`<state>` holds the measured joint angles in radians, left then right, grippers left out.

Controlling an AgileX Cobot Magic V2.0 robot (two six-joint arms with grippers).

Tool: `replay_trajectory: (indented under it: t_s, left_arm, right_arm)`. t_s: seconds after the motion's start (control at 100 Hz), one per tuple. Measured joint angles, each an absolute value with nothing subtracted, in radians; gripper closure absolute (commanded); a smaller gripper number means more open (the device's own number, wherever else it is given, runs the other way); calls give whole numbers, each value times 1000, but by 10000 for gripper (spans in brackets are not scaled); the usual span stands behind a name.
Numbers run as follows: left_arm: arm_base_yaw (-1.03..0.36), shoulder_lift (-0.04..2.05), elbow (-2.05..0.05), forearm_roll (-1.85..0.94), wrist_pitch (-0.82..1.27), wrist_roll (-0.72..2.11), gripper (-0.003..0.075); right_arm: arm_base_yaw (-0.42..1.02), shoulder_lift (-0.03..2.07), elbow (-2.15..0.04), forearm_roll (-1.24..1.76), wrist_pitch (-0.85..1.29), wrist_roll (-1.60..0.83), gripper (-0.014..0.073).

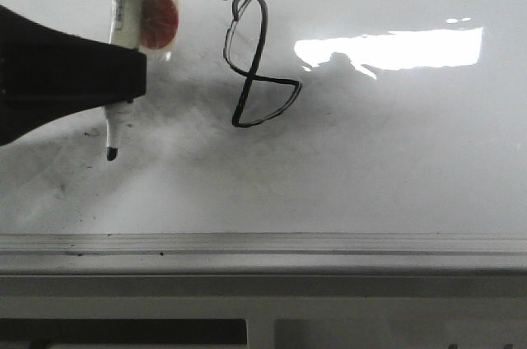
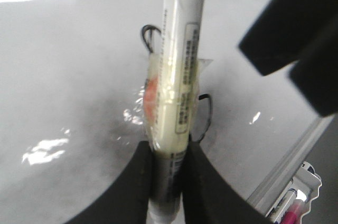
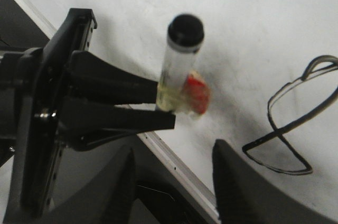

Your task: Write number 8 on whiteboard

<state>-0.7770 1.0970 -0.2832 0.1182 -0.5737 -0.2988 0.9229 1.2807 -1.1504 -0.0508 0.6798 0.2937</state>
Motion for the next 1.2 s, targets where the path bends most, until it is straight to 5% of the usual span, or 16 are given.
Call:
replay_trajectory:
  t_s: [0.3,0.69,0.8,0.98,1.2]
  left_arm:
    - [-777,1097,-345,-19,-304,-426,741]
    - [-779,1091,-356,-87,-279,-431,734]
    - [-779,1091,-356,-98,-277,-431,630]
    - [-779,1089,-358,-108,-277,-451,325]
    - [-787,1061,-363,-111,-278,-476,291]
  right_arm:
    - [923,1258,-1150,-56,707,294,305]
    - [923,1258,-1150,-57,719,294,305]
    - [923,1258,-1150,-57,727,294,305]
    - [923,1258,-1150,-58,742,294,321]
    - [923,1227,-1150,-86,741,294,544]
